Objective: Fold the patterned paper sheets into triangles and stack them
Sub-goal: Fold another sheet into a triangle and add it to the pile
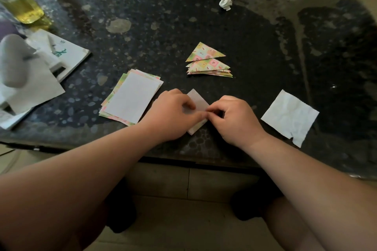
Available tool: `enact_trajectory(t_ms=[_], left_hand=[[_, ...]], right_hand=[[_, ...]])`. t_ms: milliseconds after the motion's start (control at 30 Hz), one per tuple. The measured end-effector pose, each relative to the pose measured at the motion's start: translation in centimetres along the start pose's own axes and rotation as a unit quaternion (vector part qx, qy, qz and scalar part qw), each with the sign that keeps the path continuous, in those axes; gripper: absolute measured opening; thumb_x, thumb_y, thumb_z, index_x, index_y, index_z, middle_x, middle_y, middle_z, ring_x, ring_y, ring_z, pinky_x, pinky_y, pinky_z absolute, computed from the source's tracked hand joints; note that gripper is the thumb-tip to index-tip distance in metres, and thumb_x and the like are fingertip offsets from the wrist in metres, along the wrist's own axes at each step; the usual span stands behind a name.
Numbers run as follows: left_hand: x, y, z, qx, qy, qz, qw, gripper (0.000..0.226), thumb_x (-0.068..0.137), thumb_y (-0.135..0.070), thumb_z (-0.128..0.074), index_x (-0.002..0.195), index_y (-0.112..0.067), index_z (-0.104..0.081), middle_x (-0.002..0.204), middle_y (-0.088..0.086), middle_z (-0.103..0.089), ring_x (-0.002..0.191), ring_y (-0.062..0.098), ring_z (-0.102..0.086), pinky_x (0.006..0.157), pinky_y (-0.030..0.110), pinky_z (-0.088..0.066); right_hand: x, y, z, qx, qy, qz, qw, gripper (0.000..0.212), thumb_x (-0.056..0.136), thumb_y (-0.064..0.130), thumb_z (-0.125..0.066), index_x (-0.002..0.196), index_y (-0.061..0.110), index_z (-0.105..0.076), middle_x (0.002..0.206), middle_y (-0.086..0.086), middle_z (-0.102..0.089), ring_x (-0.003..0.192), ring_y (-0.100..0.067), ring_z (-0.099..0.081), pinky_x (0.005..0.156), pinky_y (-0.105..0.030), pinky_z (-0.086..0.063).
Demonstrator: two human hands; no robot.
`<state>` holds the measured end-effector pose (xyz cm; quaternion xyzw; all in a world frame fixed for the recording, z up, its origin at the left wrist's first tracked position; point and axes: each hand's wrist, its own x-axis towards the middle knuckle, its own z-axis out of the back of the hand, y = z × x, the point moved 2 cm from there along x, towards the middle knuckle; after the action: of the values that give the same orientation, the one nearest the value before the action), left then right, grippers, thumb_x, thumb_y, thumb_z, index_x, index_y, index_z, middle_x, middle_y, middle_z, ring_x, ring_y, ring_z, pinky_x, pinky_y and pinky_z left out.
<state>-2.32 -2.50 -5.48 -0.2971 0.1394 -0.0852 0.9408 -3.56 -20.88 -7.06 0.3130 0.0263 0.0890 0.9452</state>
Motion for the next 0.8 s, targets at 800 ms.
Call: enact_trajectory(t_ms=[800], left_hand=[[-3.4,-0.2,-1.0,0.204,0.004,-0.225,0.953,0.019,0.096,-0.037,-0.064,0.11,-0.04,-0.076,0.148,-0.013,-0.051,0.138,0.014,-0.038,0.111,0.04,-0.022]], right_hand=[[-2.7,3.9,3.2,-0.227,0.288,-0.084,0.927,0.076,0.096,0.021,-0.041,0.157,0.057,-0.013,0.149,0.002,-0.052,0.127,-0.026,-0.056,0.085,-0.038,-0.054]])
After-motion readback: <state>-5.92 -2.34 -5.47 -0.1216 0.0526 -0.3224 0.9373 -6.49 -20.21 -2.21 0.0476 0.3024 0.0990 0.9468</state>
